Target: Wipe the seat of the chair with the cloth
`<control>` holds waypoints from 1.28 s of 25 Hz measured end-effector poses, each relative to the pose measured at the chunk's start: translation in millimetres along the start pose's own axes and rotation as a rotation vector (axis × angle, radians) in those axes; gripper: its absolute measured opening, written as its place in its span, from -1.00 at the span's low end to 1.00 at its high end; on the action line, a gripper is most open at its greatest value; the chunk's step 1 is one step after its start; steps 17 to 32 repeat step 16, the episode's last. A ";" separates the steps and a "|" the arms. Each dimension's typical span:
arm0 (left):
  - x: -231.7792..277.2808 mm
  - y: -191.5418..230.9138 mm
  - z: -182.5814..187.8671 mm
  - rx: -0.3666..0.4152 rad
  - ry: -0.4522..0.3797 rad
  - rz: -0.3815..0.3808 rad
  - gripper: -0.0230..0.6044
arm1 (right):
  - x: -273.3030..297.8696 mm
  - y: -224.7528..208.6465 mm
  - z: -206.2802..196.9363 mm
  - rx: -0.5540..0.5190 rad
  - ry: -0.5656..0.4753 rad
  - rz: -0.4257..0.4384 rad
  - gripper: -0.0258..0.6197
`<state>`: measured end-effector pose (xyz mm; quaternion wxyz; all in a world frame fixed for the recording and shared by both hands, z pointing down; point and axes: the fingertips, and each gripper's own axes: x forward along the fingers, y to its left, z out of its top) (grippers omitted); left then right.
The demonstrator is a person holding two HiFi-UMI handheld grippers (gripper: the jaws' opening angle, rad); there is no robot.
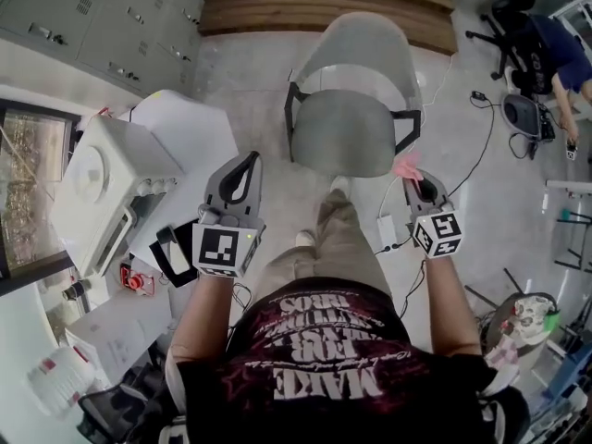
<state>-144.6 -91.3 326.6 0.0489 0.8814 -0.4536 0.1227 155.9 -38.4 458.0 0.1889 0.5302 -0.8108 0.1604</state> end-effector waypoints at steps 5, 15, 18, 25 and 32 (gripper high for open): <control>-30.1 -8.6 30.5 0.024 -0.065 -0.022 -0.92 | -51.5 25.0 46.7 -0.017 -0.109 -0.032 -0.83; -69.0 -38.3 60.0 0.010 -0.152 -0.059 -0.92 | -124.8 64.1 90.9 -0.067 -0.195 -0.072 -0.83; -71.4 -43.2 60.8 0.012 -0.153 -0.064 -0.92 | -131.9 65.5 91.9 -0.064 -0.198 -0.076 -0.83; -71.4 -43.2 60.8 0.012 -0.153 -0.064 -0.92 | -131.9 65.5 91.9 -0.064 -0.198 -0.076 -0.83; -71.4 -43.2 60.8 0.012 -0.153 -0.064 -0.92 | -131.9 65.5 91.9 -0.064 -0.198 -0.076 -0.83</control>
